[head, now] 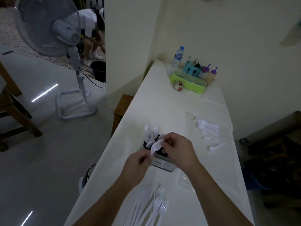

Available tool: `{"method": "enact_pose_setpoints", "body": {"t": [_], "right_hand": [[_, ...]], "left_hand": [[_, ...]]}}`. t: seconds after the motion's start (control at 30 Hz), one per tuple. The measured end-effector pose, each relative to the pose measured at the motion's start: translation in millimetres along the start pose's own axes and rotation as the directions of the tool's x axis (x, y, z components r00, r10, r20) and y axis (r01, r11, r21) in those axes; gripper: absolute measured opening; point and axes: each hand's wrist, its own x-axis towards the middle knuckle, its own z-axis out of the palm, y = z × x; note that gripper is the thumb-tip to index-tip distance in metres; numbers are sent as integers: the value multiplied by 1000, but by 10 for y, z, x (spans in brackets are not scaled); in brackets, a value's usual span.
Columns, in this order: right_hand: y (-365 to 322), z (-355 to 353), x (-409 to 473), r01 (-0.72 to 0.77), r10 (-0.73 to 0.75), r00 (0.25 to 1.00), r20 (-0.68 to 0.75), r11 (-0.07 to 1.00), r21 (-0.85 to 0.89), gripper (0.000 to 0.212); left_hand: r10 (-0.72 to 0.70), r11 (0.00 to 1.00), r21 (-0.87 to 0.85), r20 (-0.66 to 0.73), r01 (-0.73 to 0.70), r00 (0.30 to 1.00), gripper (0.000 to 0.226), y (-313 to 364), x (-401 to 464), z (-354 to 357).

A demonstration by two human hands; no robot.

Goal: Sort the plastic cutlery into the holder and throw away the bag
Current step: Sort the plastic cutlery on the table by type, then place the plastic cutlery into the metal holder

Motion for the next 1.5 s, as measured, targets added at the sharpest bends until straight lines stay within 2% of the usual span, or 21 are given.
{"method": "enact_pose_setpoints", "body": {"t": [0.1, 0.2, 0.3, 0.5, 0.63, 0.73, 0.9, 1.07, 1.17, 1.27, 1.4, 1.5], "right_hand": [[-10, -85, 28, 17, -20, 992, -127, 999, -27, 12], [-28, -190, 65, 44, -55, 961, -272, 998, -46, 11], [-61, -198, 94, 63, -89, 945, -315, 994, -92, 9], [-86, -4, 112, 84, -135, 949, -284, 979, -185, 8], [-18, 210, 144, 127, -183, 966, -183, 951, -282, 12], [49, 358, 172, 162, -208, 974, -92, 917, -364, 16], [118, 490, 204, 128, -130, 991, 27, 883, -451, 23], [82, 447, 153, 146, -132, 989, 62, 909, -391, 24], [108, 387, 44, 117, -139, 990, -33, 923, -366, 22], [181, 296, -153, 98, -146, 971, -187, 965, -243, 16], [430, 285, -545, -23, 11, 949, -315, 999, -32, 11], [781, 459, -865, -189, 191, 938, -290, 981, 36, 9]], "left_hand": [[-54, 998, 5, -37, 55, 998, 24, 4, 0, -14], [-86, 995, 51, -41, 88, 995, 38, 13, 26, -78], [-87, 991, 99, -8, 87, 996, 47, 93, 43, -127], [-111, 972, 210, 14, 105, 994, 48, 30, 91, -104], [-89, 977, 193, -9, 89, 996, 46, 53, 50, -99], [-134, 976, 165, -80, 146, 988, 41, -17, 32, -119], [-204, 963, 136, -197, 233, 959, 37, -157, -14, -171], [-216, 954, 161, -217, 253, 952, 30, -215, -60, -187], [-239, 948, 159, -217, 276, 946, 27, -239, -70, -166], [-242, 931, 235, -175, 279, 954, 21, -250, -110, -128], [-247, 875, 424, -21, 232, 969, 16, -372, -256, 17], [-270, 800, 580, 122, 152, 955, 18, -506, -447, 204]]}}
